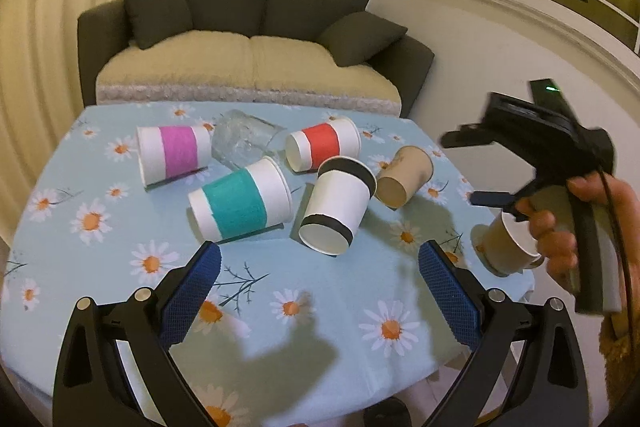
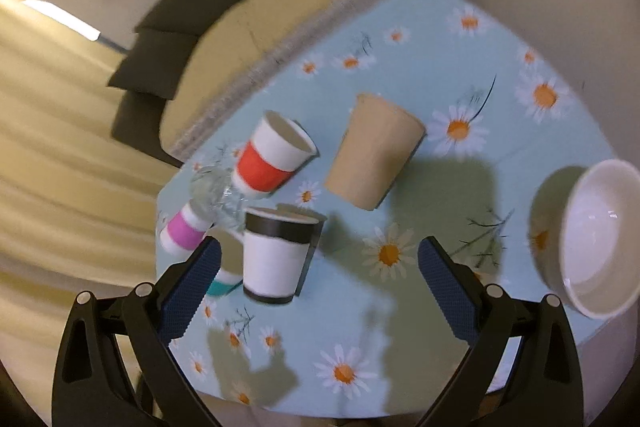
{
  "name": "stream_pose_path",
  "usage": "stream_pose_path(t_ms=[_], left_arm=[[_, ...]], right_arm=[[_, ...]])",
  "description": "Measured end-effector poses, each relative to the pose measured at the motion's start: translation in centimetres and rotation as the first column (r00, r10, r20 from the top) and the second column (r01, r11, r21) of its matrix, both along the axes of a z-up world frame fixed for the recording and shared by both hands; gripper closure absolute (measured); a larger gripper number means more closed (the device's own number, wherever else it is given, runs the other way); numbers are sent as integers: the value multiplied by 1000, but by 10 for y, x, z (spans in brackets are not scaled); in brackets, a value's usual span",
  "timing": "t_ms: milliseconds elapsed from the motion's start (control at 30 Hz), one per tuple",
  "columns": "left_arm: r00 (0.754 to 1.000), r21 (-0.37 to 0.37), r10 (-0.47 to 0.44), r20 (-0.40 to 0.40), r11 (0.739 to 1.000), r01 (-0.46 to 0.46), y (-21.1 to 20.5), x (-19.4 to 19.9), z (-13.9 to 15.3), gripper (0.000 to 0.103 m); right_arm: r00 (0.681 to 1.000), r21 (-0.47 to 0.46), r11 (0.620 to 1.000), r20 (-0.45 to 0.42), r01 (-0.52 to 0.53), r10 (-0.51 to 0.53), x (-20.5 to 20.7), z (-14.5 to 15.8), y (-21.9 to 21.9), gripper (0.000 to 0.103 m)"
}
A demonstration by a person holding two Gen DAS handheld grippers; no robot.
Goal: Flip cup upright
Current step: 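Reach the right gripper to the brown kraft cup and grasp it, then lift the brown cup with the right gripper and set it upright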
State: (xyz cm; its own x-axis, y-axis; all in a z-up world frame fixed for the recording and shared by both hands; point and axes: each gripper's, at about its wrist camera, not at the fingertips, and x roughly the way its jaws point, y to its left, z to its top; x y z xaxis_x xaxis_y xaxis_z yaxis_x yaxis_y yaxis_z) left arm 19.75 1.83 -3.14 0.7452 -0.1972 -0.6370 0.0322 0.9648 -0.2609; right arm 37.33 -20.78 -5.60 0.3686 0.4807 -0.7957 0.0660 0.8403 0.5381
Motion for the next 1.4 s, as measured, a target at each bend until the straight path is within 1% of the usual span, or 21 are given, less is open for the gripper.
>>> stream_pose_path(t_ms=[100, 167, 200, 267, 300, 367, 433, 500, 533, 567, 633, 733, 900, 1067, 1167, 1267, 1400], left_arm=[[1000, -22, -13, -17, 1000, 12, 2, 10, -11, 6], [999, -56, -16, -35, 998, 14, 5, 17, -20, 6], [999, -84, -17, -49, 996, 12, 8, 20, -25, 6], [998, -104, -8, -65, 995, 1, 11, 23, -30, 6], [998, -109, -6, -68, 994, -2, 11, 23, -31, 6], [997, -99, -8, -76, 995, 0, 11, 24, -35, 6], [996, -69, -13, -89, 998, 6, 9, 25, -37, 6], [995, -38, -10, -98, 999, 7, 9, 24, -37, 6], [996, -38, -5, -93, 999, 1, 10, 22, -37, 6], [996, -45, -3, -91, 999, -1, 13, 21, -36, 6], [996, -56, 1, -95, 998, -6, 16, 20, -38, 6], [995, -60, 11, -101, 998, -17, 22, 20, -39, 6], [995, -65, 22, -102, 997, -28, 29, 20, -38, 6], [994, -66, 18, -106, 997, -25, 27, 20, -38, 6], [995, -62, 15, -102, 998, -22, 25, 16, -35, 6], [995, -61, -5, -102, 998, -1, 21, 11, -34, 6], [994, -56, -25, -104, 998, 19, 17, 3, -32, 6]], right_arm=[[998, -34, 999, -39, 38, -40, 18, -13, 3, 7], [995, -42, 996, -61, 80, -83, 27, -20, 1, 7], [990, -33, 993, -84, 113, -115, 32, -26, -1, 9], [977, -33, 984, -118, 173, -175, 41, -35, -7, 17], [974, -40, 982, -123, 187, -191, 43, -38, -6, 18], [968, -66, 975, -125, 210, -217, 49, -41, -6, 25], [961, -86, 968, -124, 236, -246, 54, -44, -4, 26], [954, -86, 962, -134, 257, -267, 58, -49, -5, 26], [950, -92, 959, -138, 268, -278, 60, -51, -5, 29], [946, -108, 955, -141, 278, -291, 62, -53, -5, 34], [939, -122, 947, -144, 296, -312, 64, -56, -5, 40], [932, -126, 940, -142, 317, -334, 67, -60, -6, 43], [938, -124, 946, -143, 299, -315, 64, -55, -7, 44], [958, -139, 962, -134, 236, -254, 50, -36, -5, 44], [977, -160, 976, -134, 147, -169, 33, -22, 4, 44], [987, -176, 983, -145, 47, -73, 10, -10, 16, 44], [991, -207, 976, -128, -66, 40, -22, 7, 33, 44]])
